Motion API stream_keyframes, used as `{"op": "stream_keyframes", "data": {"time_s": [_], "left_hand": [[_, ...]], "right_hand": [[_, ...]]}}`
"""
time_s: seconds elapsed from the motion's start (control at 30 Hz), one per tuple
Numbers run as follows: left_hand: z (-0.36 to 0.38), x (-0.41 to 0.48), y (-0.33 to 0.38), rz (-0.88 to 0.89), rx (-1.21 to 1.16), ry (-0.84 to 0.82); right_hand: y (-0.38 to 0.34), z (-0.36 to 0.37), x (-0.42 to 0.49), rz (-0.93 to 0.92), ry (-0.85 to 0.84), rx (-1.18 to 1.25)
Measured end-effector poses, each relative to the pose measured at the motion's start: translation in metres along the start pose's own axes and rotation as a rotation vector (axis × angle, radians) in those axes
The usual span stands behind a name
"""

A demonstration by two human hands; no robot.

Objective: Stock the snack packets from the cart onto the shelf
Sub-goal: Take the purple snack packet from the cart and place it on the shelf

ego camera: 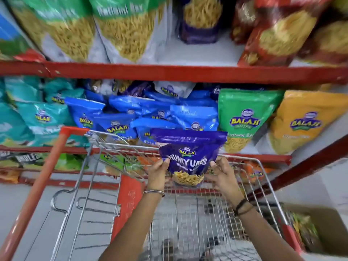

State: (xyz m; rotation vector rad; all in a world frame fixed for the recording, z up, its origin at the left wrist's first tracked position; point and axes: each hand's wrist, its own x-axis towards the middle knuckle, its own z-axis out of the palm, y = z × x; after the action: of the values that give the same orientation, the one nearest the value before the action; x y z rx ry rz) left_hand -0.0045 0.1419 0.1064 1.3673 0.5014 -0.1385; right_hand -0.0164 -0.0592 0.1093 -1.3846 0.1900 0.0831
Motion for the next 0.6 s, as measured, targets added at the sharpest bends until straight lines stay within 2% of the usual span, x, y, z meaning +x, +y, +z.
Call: {"op": "stream_keyframes", "data": {"time_s": [0.2, 0.43, 0.6], "left_hand": [[0.030, -0.043, 0.101, 0.165, -0.159, -0.040], [0.050, -0.066, 0.213, 0.393, -0.133, -0.183], [0.069, -0.050, 0.282, 0.560, -0.165, -0.262]], "right_hand": [[-0.107, 0.011, -0.008, -0.258, 0.024, -0.014], [-0.225, 0.033, -0.004, -0.507, 0.040, 0.063], [-0.281, 0.049, 0.028, -0.658, 0.057, 0.125]]}}
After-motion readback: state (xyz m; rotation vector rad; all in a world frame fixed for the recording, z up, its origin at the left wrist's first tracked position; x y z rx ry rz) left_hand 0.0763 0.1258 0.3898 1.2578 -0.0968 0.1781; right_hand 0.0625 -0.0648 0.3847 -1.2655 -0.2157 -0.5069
